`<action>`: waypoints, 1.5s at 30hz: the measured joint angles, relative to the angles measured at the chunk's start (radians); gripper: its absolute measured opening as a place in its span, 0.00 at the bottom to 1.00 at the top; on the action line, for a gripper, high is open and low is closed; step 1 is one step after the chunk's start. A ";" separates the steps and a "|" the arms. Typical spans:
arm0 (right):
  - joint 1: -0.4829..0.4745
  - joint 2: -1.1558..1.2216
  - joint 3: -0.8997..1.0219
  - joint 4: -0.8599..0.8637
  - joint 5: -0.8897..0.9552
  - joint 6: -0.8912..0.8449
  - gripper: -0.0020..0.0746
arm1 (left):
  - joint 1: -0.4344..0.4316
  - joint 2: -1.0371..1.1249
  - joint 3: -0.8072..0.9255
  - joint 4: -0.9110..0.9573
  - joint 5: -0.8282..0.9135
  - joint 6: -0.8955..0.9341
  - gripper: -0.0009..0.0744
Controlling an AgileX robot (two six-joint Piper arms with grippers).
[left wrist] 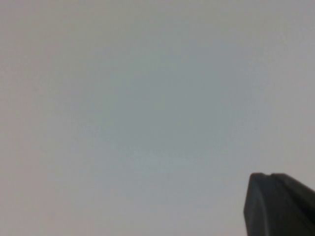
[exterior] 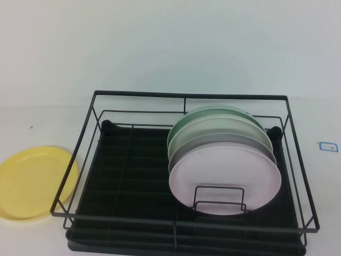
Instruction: Place plate on rack
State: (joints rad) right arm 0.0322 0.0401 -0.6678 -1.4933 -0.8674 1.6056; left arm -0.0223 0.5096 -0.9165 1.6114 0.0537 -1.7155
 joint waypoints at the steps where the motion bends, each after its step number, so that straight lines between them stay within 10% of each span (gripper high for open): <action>1: 0.000 0.000 0.000 -0.029 0.010 0.030 0.02 | 0.000 0.006 0.000 -0.008 0.000 -0.024 0.01; 17: 0.034 0.172 -0.041 -0.283 -0.157 0.308 0.02 | 0.000 0.054 0.000 0.083 -0.255 -0.140 0.01; 24: 0.057 0.190 -0.045 -0.294 -0.269 0.186 0.02 | 0.000 0.067 0.051 0.033 0.213 -0.692 0.01; 33: 0.061 0.209 -0.047 -0.294 -0.246 0.137 0.02 | 0.000 0.165 0.053 -0.567 0.370 0.249 0.01; 39: 0.061 0.243 -0.047 -0.296 -0.268 0.141 0.02 | 0.000 0.266 0.053 -0.634 0.612 0.767 0.01; 45: 0.061 0.267 -0.020 -0.298 -0.286 0.143 0.02 | 0.000 0.277 0.053 -0.646 0.625 0.894 0.01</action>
State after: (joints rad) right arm 0.0930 0.3076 -0.6875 -1.7913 -1.1533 1.7488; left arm -0.0223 0.7862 -0.8638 0.9655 0.6787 -0.8213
